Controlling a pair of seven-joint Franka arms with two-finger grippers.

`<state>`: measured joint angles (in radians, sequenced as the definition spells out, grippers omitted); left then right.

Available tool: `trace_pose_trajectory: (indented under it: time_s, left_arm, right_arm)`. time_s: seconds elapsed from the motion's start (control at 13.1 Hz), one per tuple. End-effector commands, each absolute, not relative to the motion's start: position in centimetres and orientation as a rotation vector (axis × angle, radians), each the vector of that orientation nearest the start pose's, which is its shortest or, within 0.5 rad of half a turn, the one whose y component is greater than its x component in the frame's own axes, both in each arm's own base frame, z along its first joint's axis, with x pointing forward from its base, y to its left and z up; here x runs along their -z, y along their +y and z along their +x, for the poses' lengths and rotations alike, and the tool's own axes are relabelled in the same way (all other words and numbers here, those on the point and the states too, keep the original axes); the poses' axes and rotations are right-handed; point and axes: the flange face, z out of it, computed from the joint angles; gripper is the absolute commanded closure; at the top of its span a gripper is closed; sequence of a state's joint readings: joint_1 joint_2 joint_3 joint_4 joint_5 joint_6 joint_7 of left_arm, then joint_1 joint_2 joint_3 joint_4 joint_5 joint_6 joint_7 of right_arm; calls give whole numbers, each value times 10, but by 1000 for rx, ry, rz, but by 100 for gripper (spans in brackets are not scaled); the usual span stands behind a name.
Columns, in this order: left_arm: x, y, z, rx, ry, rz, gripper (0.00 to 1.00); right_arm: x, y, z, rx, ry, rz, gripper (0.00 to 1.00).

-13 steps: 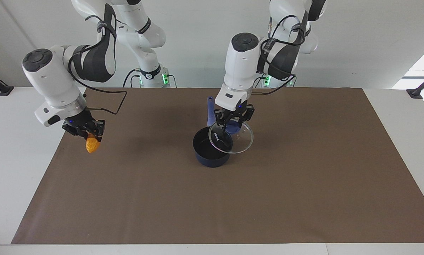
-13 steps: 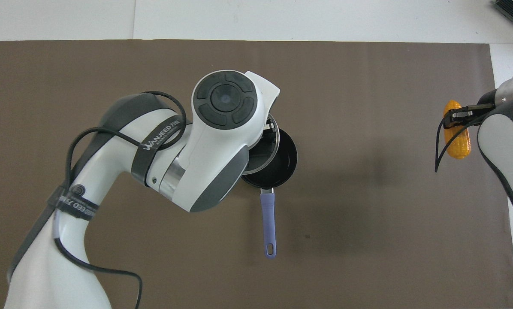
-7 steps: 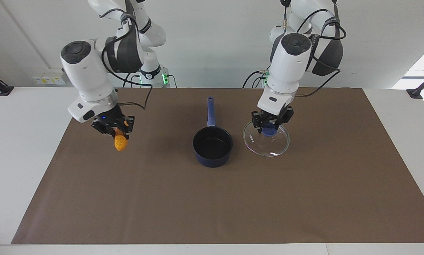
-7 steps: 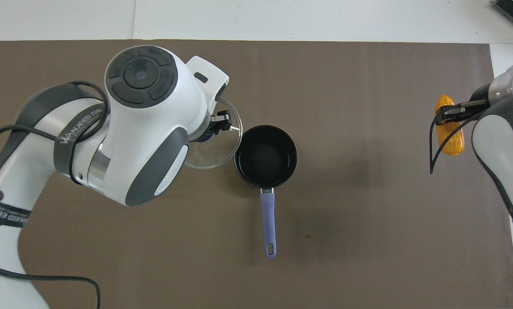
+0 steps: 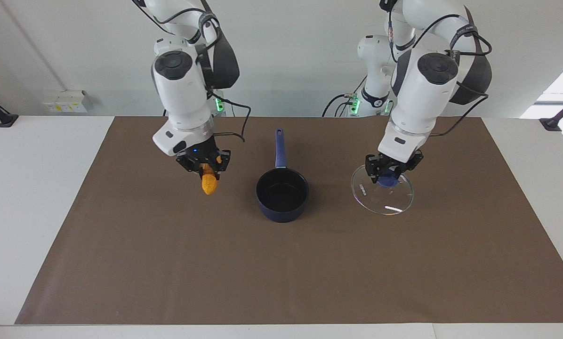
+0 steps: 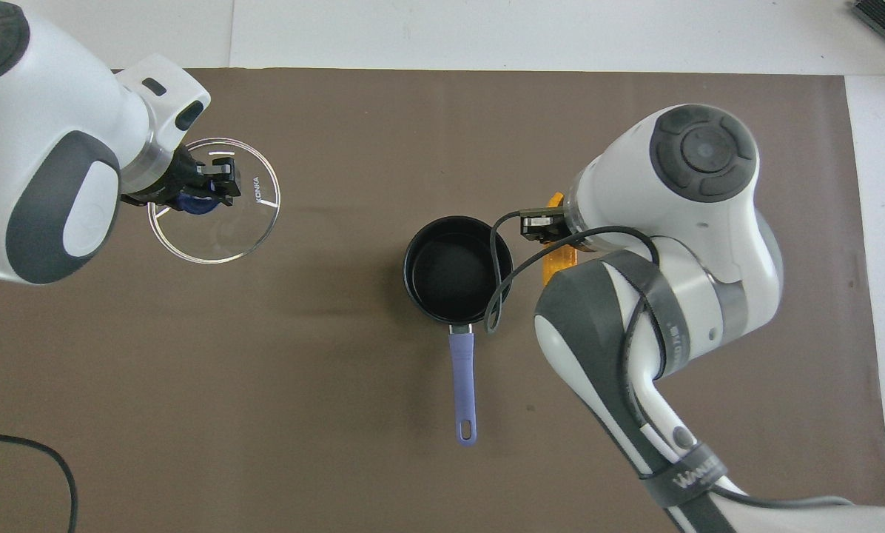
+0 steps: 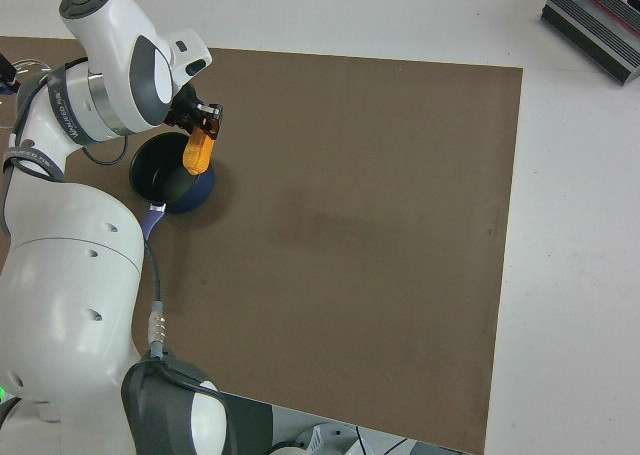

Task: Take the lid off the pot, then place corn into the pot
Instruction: 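Lift the lid off with the left gripper while the right gripper carries corn over, then drop corn in the pot with the right gripper while the left gripper lowers lid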

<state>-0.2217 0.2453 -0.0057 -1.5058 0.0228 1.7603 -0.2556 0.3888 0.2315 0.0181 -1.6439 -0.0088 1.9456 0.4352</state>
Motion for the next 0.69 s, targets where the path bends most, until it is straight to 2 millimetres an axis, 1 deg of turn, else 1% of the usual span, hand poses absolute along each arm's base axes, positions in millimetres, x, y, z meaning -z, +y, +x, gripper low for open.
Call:
trace_pose_trajectory:
  time_s: [0.0, 0.08, 0.15, 0.23, 0.38, 0.46, 0.53, 0.61]
  left_arm:
    - [-528, -100, 615, -9, 49, -3128, 100]
    - [-524, -82, 614, -22, 73, -3130, 100]
    - [-525, -68, 612, -26, 97, -3136, 100]
    - [-525, -53, 608, -24, 95, -3137, 100]
    - [-527, -25, 595, -22, 150, -3137, 100]
    - [-524, -17, 586, -41, 168, -3139, 100]
    - [-516, -12, 575, -48, 197, -3137, 100]
    - [-508, -7, 562, -8, 221, -3134, 100]
  right_arm:
    - [-471, 290, 606, 117, 59, -3105, 100]
    - [-467, 297, 609, 117, 62, -3101, 100]
    - [-456, 308, 608, 101, 43, -3108, 100]
    - [-448, 322, 603, 88, 10, -3112, 100]
    - [-431, 334, 603, 86, -9, -3107, 100]
    - [-417, 351, 595, 63, -43, -3119, 100]
    - [-408, 364, 592, 74, -43, -3113, 100]
    - [-405, 370, 594, 118, -45, -3097, 100]
